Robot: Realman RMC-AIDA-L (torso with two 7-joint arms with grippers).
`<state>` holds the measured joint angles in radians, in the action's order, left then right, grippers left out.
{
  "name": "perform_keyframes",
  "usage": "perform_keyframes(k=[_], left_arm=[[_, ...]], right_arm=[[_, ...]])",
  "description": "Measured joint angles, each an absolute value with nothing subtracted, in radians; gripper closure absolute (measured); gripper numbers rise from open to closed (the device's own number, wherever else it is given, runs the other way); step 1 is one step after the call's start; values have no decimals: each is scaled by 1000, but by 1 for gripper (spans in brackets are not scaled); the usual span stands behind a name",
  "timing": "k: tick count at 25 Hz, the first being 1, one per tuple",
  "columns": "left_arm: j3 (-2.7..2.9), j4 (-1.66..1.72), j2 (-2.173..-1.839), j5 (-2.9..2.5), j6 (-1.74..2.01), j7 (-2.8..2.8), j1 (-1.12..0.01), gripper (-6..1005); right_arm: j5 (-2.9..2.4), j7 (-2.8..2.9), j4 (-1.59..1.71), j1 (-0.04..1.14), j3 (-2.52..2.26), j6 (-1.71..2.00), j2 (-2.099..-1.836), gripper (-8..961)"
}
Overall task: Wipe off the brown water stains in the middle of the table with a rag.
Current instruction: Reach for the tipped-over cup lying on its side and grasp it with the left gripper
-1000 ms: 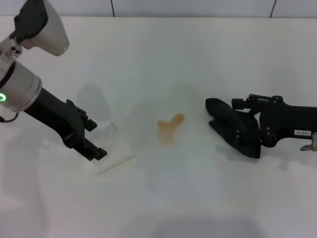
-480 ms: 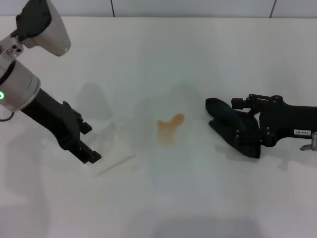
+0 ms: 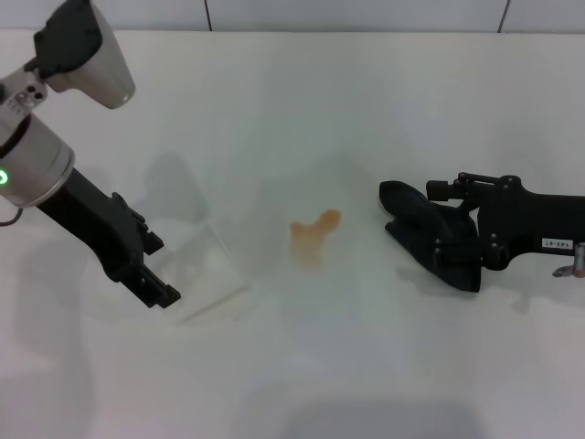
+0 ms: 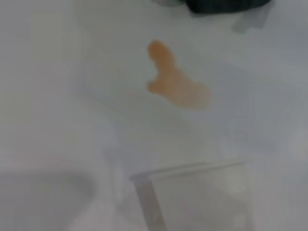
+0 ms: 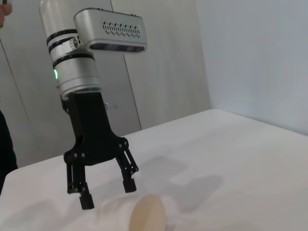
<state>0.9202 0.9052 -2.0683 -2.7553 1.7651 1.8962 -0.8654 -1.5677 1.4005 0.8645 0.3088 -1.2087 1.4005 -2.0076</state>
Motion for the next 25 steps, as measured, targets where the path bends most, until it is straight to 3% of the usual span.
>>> perform_keyframes(k=[25], left_arm=[[959,799,-2077,-2671,1646,1872,-889,151]], right_arm=[[-1568,1398,862,306,-1209,1407,-2008,113]])
